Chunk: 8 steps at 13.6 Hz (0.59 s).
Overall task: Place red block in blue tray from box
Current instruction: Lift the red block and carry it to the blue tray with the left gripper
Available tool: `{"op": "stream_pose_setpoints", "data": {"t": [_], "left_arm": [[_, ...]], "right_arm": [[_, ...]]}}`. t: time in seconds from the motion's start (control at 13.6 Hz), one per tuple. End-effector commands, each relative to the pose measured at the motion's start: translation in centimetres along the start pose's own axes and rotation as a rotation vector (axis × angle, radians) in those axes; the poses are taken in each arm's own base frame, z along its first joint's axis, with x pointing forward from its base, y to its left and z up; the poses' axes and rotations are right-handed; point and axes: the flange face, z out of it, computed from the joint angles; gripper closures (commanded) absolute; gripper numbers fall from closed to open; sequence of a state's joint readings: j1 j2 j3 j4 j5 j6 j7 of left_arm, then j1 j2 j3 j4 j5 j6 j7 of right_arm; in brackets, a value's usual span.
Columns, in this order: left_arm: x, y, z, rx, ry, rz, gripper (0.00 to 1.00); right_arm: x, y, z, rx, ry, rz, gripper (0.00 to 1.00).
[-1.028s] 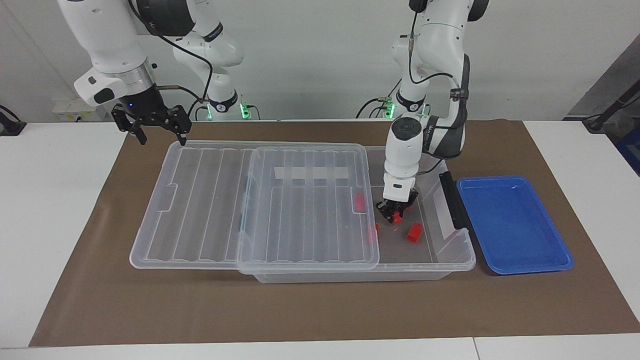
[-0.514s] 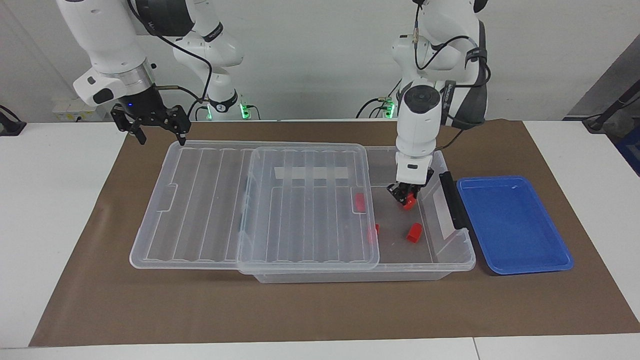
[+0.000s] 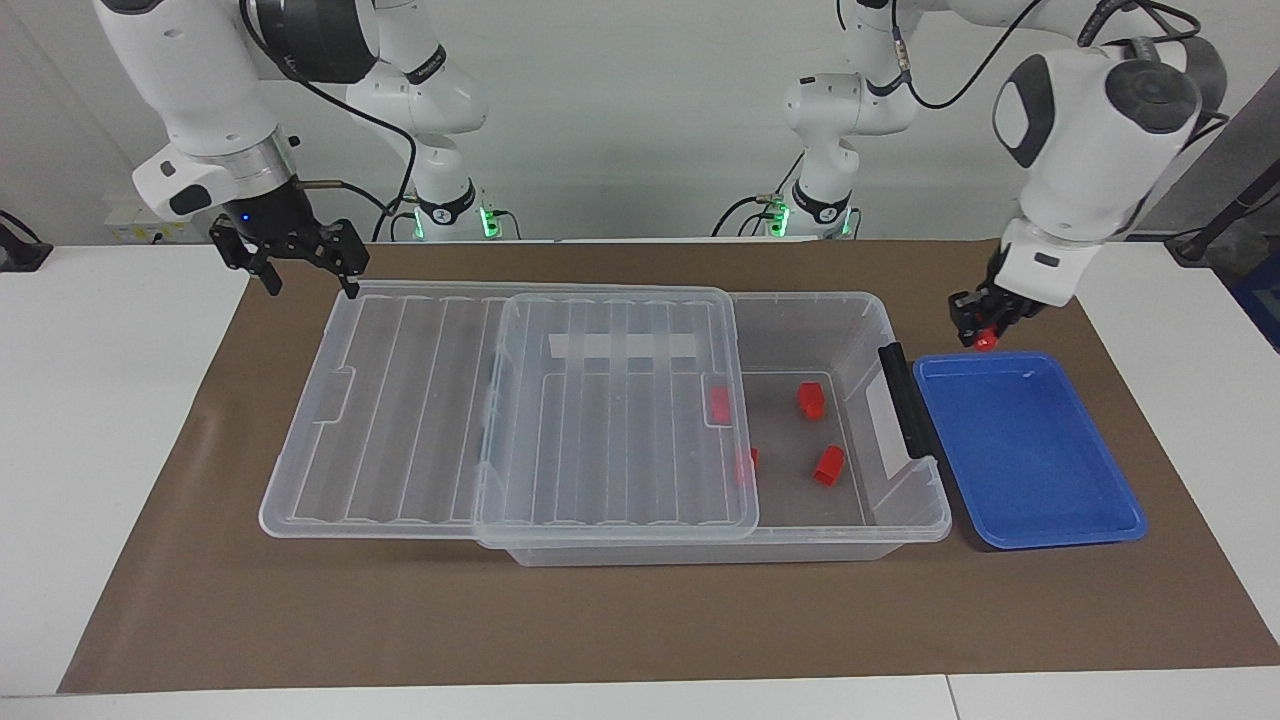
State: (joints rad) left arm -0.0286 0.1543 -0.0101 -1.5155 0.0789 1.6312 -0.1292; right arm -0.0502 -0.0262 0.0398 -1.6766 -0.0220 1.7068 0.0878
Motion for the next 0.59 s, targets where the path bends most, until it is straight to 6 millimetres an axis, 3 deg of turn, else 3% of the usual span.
{"op": "stream_pose_setpoints", "data": {"t": [0.0,0.15,0.51], "left_arm": [[0.6,-4.3,1.0,-0.027,0.034,0.089,0.92],[0.8,-7.7,3.6,-0.024,0.068,0.115,0.92],[0.9,-9.6,13.1,-0.023,0.180,0.119,0.92]], "right_arm": [[1.4,2.2,2.1,0.013,0.033,0.007,0.03],[2.9,4.4,4.3,0.012,0.048,0.009,0.03],[5.6,7.9,9.3,0.008,0.063,-0.028,0.05]]}}
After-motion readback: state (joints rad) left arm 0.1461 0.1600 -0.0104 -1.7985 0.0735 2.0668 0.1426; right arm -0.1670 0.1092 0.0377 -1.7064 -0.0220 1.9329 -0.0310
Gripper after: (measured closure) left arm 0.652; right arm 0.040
